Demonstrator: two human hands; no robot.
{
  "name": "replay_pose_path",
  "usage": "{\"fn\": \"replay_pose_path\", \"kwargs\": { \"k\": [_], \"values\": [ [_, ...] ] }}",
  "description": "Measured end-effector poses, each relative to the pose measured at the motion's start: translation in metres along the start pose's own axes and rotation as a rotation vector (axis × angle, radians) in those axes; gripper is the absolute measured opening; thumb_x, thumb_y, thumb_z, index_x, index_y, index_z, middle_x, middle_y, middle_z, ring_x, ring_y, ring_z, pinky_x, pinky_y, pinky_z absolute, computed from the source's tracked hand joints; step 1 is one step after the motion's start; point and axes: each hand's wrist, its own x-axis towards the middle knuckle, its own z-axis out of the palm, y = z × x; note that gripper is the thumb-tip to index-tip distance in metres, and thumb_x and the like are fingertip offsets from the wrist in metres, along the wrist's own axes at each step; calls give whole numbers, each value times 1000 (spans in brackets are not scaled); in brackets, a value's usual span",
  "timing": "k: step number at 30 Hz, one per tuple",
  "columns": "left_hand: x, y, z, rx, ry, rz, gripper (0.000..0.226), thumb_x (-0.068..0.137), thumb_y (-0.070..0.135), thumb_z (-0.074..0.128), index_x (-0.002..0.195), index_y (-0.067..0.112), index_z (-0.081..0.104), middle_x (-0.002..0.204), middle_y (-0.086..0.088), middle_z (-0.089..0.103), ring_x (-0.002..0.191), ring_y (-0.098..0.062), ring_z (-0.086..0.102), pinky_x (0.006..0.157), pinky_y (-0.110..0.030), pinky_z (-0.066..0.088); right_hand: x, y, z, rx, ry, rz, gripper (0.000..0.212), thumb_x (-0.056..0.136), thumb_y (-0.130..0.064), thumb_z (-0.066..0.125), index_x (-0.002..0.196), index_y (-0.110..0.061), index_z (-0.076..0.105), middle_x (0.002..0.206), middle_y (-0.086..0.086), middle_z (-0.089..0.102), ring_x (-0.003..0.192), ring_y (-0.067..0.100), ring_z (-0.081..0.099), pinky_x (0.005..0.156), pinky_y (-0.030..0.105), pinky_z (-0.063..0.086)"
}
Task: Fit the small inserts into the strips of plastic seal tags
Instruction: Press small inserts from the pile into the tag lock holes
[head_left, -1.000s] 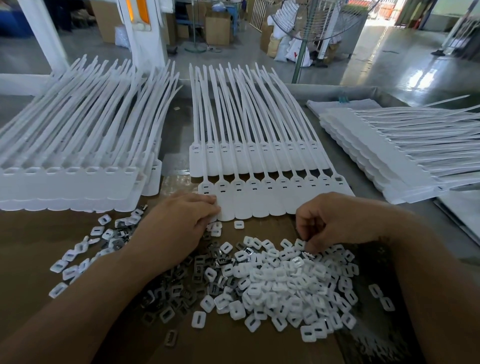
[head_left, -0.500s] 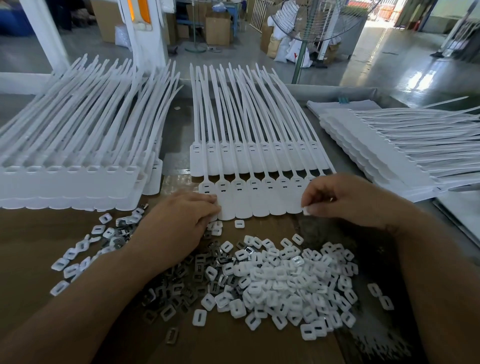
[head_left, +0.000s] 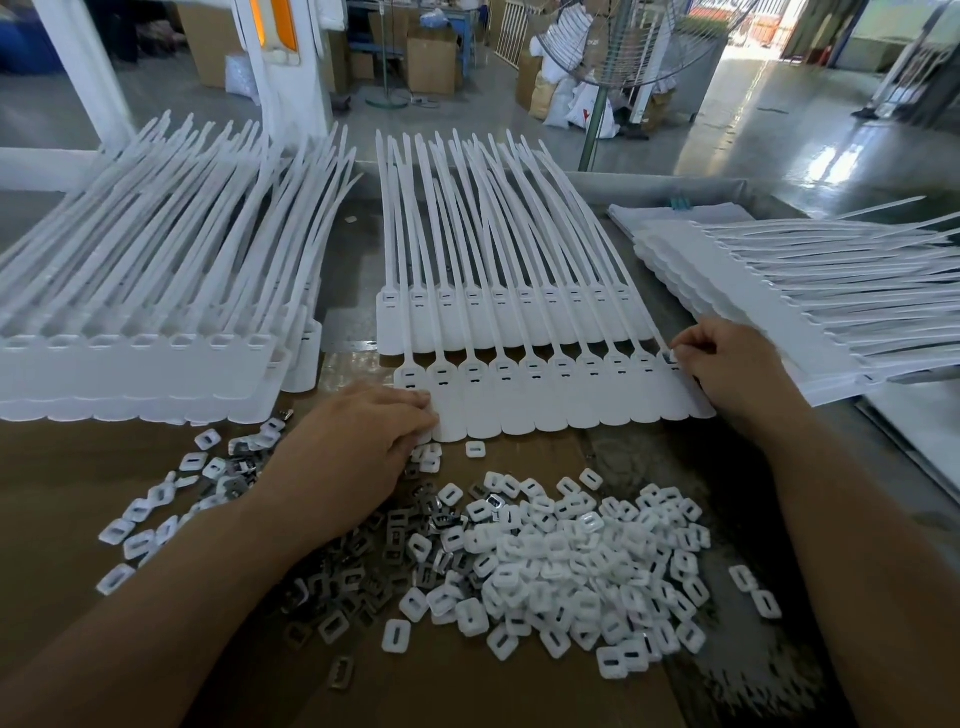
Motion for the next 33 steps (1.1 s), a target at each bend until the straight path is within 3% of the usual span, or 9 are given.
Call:
{"fn": "replay_pose_path", "kwargs": {
  "k": [7,18,26,33],
  "values": [
    [3,0,1,2,0,8,30,92,27,45,118,27,60,130,12,52,121,-8,43,95,-13,18,1,3,1,8,-38,4,14,90,-10,54,81,-19,60,84,-5,55,85,13,48,73,26,32],
    [-1,0,-1,-14,-5,-11,26,90,23,52,113,24,64,125,9,57,117,-12,48,96,-18,24,2,2,2,-25,-31,-46,11,88,-9,58,82,-18,61,89,-4,56,90,13,49,81,28,35],
    [1,0,-1,-11,-7,-15,27,91,24,50,115,25,62,127,11,54,119,-10,46,96,-16,22,2,0,2,-16,33,-43,11,83,-9,65,91,-14,71,79,-9,58,84,8,51,81,22,34],
    [1,-1,-1,-10,-11,-8,27,91,24,50,114,24,63,127,10,55,119,-10,46,95,-14,21,5,0,5,21,82,-20,21,81,-5,66,101,-10,68,96,3,66,88,12,56,86,24,40]
  ]
}}
